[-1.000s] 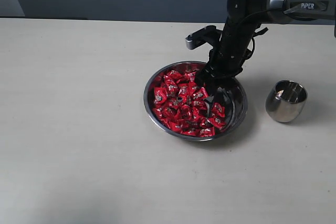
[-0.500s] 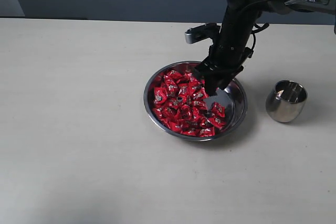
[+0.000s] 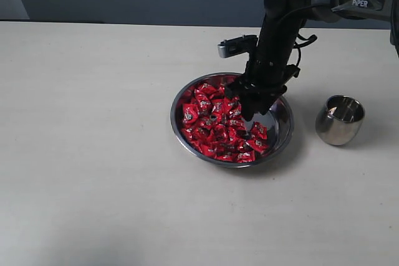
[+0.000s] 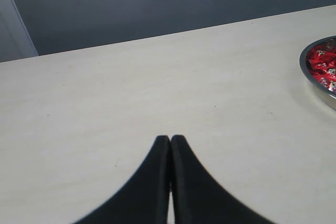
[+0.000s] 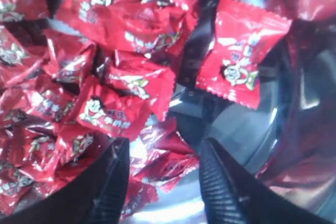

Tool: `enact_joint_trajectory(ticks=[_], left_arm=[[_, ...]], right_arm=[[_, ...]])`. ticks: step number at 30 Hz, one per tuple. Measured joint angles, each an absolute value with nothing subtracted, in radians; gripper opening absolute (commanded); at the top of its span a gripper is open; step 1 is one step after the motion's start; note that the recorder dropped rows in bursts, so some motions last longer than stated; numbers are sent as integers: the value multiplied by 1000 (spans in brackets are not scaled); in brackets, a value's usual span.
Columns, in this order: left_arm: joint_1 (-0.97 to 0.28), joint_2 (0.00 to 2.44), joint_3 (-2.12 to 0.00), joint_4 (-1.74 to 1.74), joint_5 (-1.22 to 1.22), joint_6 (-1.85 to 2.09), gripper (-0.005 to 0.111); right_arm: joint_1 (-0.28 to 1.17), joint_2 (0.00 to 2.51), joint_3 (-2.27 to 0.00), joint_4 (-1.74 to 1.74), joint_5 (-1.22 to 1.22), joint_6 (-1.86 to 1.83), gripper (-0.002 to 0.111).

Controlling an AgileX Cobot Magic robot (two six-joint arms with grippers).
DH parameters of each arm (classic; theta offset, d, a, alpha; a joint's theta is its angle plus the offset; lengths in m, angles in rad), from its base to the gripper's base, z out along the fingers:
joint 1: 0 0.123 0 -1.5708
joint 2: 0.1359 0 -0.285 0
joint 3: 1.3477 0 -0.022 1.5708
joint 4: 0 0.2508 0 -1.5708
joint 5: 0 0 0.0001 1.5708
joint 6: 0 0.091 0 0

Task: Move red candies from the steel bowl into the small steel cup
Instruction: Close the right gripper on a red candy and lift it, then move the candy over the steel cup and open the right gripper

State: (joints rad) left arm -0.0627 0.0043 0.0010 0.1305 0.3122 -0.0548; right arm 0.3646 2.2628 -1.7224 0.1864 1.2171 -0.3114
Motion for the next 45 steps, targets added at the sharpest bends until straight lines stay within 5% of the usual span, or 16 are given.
enact_joint_trajectory(ticks=[16, 22, 33, 45], left_arm=[[-63, 4, 1, 131, 312, -55, 0], [-63, 4, 1, 131, 312, -55, 0], [-63, 4, 1, 131, 312, -55, 0], [-63, 4, 1, 131, 312, -55, 0]], right_arm=[[381, 2276, -1666, 175, 1225, -295, 42], [381, 2278, -1666, 134, 1225, -295, 0], [381, 2069, -1666, 96, 1221, -295, 0], [169, 1910, -1531, 86, 1217, -257, 0]])
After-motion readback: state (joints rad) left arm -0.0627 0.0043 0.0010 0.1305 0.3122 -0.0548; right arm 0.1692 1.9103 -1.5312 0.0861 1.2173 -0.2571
